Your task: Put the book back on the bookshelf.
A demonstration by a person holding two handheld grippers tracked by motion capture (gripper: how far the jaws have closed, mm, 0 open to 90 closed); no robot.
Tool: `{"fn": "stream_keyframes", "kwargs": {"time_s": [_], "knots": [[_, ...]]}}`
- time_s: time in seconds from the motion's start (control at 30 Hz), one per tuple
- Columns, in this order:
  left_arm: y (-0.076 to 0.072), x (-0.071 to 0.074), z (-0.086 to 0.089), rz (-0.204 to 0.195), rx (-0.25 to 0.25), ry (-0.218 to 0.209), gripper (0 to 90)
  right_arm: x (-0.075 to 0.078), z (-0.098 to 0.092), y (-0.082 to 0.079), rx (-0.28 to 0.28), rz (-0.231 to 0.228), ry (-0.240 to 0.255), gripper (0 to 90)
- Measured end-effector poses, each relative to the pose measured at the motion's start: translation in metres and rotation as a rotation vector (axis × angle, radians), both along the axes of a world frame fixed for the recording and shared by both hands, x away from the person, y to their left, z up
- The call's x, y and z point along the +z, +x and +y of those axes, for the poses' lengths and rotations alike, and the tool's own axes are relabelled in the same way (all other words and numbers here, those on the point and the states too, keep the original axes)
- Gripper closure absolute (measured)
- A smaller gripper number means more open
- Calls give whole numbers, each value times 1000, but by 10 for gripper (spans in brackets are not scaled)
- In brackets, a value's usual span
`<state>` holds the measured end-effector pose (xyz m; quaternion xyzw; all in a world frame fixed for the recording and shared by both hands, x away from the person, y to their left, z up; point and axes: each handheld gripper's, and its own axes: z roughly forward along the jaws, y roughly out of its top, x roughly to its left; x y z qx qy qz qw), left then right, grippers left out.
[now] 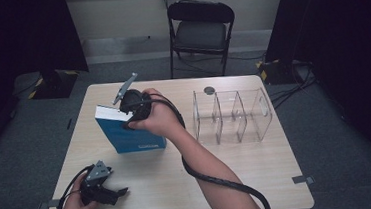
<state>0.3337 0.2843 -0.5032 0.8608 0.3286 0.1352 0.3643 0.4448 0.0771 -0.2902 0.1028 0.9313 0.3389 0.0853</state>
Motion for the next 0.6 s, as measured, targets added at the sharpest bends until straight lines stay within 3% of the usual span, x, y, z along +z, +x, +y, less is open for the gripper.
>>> {"fn": "stream_keyframes", "kwargs": {"time_s": [0.6], "knots": [[0,0,0,-1,5,-1,0,-1,2,-3,-37,1,5,609]]}}
